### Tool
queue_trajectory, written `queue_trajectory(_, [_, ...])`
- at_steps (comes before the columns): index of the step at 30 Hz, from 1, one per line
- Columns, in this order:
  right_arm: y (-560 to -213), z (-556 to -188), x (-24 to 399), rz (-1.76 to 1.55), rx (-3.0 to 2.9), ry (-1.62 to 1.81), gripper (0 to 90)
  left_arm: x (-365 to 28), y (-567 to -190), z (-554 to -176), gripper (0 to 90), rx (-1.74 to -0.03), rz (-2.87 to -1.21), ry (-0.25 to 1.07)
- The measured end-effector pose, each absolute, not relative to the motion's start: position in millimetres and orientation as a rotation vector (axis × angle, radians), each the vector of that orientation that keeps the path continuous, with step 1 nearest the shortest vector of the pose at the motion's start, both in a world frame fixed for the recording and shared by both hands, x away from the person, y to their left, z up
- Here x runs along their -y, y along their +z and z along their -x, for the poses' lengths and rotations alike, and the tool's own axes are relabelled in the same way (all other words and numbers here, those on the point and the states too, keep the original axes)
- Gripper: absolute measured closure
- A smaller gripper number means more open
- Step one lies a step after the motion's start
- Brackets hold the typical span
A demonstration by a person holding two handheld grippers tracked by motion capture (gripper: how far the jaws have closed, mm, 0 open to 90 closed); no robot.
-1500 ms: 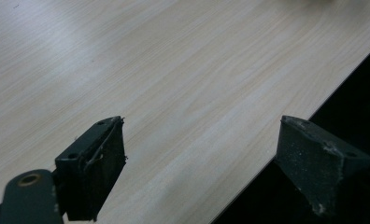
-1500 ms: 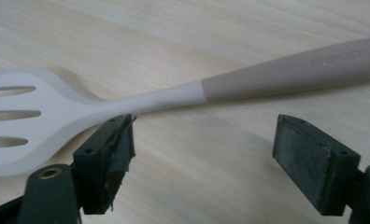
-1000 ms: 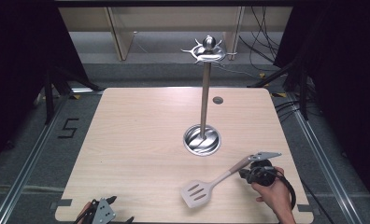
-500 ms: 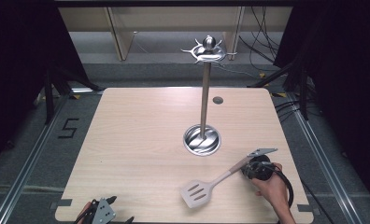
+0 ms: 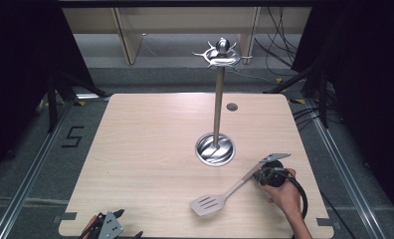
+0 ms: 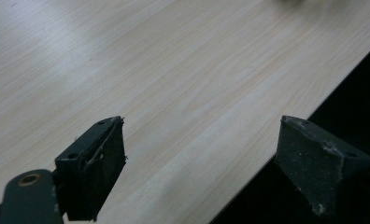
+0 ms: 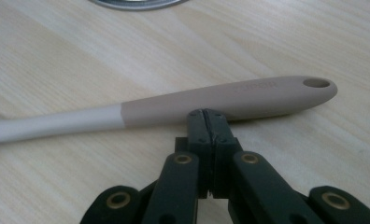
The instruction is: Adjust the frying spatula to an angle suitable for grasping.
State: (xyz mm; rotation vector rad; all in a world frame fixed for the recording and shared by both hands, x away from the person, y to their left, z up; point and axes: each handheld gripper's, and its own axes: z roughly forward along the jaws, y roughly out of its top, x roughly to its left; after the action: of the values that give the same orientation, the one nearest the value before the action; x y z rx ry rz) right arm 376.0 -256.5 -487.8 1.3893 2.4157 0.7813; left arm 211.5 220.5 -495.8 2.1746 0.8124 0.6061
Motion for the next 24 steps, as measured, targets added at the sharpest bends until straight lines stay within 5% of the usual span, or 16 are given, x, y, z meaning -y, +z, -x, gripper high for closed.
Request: queue_trajectory(24, [-485, -428, 235, -1.437, -2.428, 0.778, 89.8, -222, -495, -212, 15.1, -0.803, -2.187, 0.612])
